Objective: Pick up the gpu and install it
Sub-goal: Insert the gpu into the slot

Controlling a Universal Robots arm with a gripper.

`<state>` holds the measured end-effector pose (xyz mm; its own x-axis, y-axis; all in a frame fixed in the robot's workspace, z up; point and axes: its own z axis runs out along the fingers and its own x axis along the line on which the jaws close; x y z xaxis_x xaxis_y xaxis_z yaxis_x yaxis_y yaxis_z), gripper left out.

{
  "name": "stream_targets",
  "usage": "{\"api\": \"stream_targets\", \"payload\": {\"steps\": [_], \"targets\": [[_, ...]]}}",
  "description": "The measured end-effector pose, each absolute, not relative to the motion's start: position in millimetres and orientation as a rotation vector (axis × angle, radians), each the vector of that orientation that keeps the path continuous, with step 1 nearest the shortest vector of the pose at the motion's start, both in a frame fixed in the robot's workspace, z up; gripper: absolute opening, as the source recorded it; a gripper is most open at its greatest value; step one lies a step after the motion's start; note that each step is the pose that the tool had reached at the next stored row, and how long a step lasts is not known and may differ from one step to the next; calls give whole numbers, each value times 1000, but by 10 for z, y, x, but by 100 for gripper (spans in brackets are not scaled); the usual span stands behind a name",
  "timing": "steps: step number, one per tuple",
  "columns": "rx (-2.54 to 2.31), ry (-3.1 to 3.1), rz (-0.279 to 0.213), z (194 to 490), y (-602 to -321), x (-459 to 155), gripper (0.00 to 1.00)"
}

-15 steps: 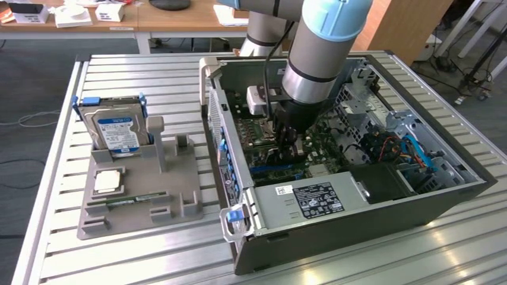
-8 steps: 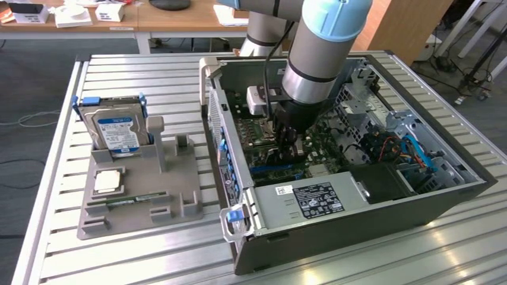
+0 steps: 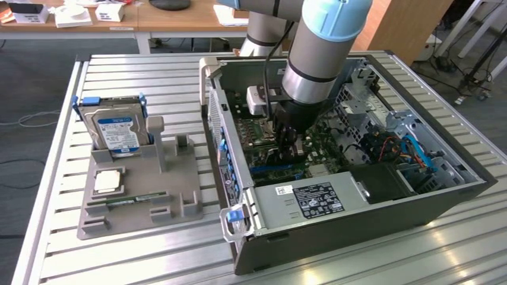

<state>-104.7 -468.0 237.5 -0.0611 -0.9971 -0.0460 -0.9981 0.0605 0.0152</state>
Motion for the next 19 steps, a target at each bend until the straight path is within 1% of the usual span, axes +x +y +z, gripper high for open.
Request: {"api": "stream_targets", "payload": {"steps": [10,11,12,13,19], "targets": [[-2135,2269,67,2363,-4685,-1050,27],[-2131,2265,70,2341,-4677,-1045,31],[-2134,2267,69,2351,-4678,-1046,31],[-2134,2267,68,2354,-4679,-1047,40],[-2135,2268,68,2359,-4682,-1048,40]]}}
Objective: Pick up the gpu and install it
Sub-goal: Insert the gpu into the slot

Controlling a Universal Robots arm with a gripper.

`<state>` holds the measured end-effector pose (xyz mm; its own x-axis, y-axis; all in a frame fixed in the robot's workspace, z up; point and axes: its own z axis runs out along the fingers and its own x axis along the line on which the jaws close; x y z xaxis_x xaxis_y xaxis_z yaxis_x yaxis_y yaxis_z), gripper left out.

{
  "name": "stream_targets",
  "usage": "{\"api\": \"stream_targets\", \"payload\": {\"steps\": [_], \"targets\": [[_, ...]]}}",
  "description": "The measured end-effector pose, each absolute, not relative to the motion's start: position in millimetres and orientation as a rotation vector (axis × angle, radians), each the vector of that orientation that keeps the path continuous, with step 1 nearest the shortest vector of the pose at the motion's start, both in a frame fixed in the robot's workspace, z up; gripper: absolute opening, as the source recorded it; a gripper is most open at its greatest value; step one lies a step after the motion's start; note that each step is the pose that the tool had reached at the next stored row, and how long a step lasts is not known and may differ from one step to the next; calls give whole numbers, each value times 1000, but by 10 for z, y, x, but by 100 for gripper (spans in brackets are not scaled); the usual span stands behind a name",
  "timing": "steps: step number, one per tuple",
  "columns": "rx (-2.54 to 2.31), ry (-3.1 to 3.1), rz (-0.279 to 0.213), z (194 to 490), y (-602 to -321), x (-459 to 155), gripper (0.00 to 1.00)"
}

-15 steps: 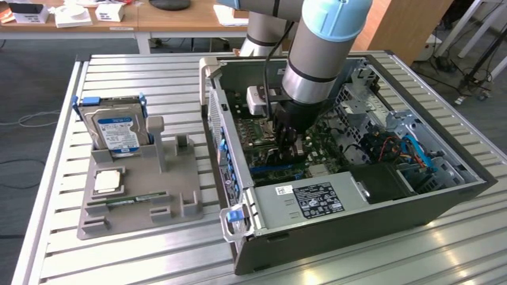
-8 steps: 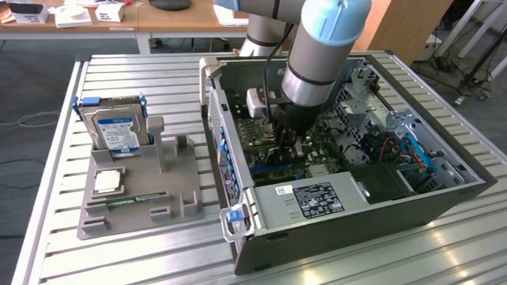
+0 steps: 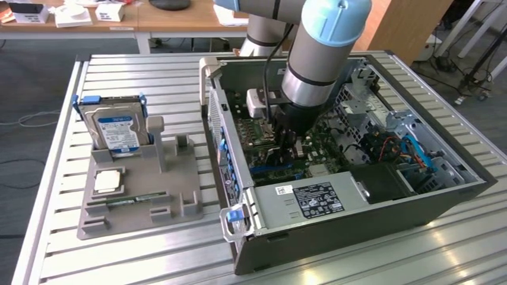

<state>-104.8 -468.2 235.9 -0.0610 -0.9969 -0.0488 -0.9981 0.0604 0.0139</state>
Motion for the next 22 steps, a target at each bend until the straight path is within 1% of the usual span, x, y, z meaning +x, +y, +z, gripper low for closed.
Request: {"api": "stream_targets", "payload": {"steps": [17,22], "targets": [[-2135,2269,68,2406,-4682,-1048,40],[-2135,2269,68,2483,-4682,-1048,40]]}}
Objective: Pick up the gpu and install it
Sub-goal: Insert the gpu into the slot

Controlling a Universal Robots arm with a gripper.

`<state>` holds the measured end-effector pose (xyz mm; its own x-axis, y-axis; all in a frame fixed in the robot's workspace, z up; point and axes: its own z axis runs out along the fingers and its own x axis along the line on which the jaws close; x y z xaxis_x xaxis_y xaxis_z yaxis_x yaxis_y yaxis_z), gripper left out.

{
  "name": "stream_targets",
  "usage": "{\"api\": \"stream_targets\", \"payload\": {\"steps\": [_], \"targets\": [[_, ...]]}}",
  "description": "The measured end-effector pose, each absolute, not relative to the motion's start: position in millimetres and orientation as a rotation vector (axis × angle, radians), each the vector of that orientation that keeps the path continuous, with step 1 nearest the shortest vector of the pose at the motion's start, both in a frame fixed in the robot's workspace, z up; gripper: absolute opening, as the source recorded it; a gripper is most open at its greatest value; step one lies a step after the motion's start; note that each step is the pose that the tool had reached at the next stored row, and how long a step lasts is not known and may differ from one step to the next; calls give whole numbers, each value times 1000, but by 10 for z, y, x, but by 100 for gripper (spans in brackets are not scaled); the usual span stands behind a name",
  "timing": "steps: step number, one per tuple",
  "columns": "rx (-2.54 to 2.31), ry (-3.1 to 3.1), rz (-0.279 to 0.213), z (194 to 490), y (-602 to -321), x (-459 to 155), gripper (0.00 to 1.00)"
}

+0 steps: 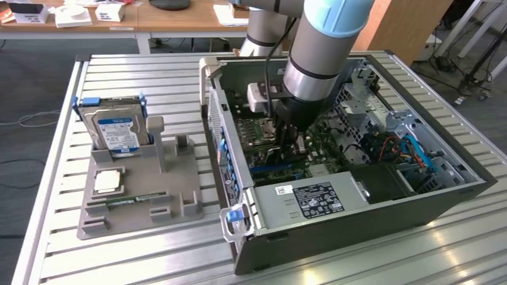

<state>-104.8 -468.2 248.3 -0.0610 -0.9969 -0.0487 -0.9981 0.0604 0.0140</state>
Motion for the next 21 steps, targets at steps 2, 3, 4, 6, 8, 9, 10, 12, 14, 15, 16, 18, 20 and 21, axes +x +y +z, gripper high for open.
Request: {"api": "stream_targets", "payload": {"steps": [2,3,4,6,8,9,10,12,14,15,16,18,20,21], "targets": [[-2135,2268,68,2524,-4682,-1048,40],[-2135,2269,68,2545,-4682,-1048,40],[-2135,2269,68,2567,-4682,-1049,40],[-2135,2269,68,2614,-4682,-1049,40],[-2135,2269,68,2664,-4682,-1048,40],[-2135,2269,68,2690,-4682,-1048,40],[-2135,2269,68,2713,-4682,-1048,40],[-2135,2269,68,2752,-4682,-1048,40],[-2135,2268,68,2769,-4682,-1048,40],[-2135,2269,68,2777,-4682,-1048,40],[-2135,2269,68,2785,-4682,-1048,40],[-2134,2267,71,2793,-4682,-1045,40],[-2133,2267,71,2795,-4682,-1046,40],[-2134,2267,71,2803,-4682,-1046,40]]}}
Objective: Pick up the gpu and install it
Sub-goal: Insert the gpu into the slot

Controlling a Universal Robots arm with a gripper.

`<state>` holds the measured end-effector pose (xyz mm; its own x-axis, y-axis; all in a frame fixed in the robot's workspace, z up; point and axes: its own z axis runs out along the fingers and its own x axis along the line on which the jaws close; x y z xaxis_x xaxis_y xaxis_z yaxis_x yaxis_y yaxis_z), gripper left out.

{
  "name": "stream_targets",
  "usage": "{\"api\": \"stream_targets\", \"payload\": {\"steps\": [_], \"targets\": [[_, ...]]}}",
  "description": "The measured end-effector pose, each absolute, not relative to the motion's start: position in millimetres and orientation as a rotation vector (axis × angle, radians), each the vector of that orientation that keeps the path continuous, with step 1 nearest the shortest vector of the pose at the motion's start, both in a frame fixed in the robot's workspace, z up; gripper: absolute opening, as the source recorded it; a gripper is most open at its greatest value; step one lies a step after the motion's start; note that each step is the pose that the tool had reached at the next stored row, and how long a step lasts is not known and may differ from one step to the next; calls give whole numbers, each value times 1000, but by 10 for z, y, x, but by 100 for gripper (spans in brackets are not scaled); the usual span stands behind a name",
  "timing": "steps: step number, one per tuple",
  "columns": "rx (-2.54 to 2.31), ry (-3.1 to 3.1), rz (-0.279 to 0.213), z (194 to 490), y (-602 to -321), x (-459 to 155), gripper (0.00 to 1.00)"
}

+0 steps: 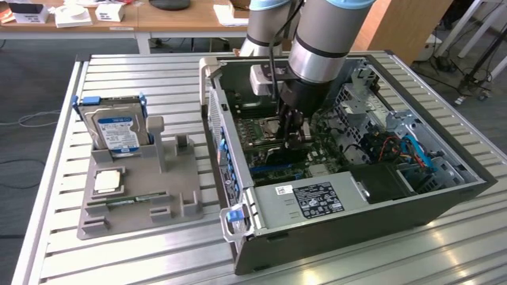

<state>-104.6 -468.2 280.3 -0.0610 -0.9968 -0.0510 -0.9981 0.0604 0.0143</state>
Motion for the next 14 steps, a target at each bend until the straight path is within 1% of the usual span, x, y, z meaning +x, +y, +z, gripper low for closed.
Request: {"api": "stream_targets", "payload": {"steps": [14], "targets": [[-2137,2264,71,2847,-4682,-1046,40]]}}
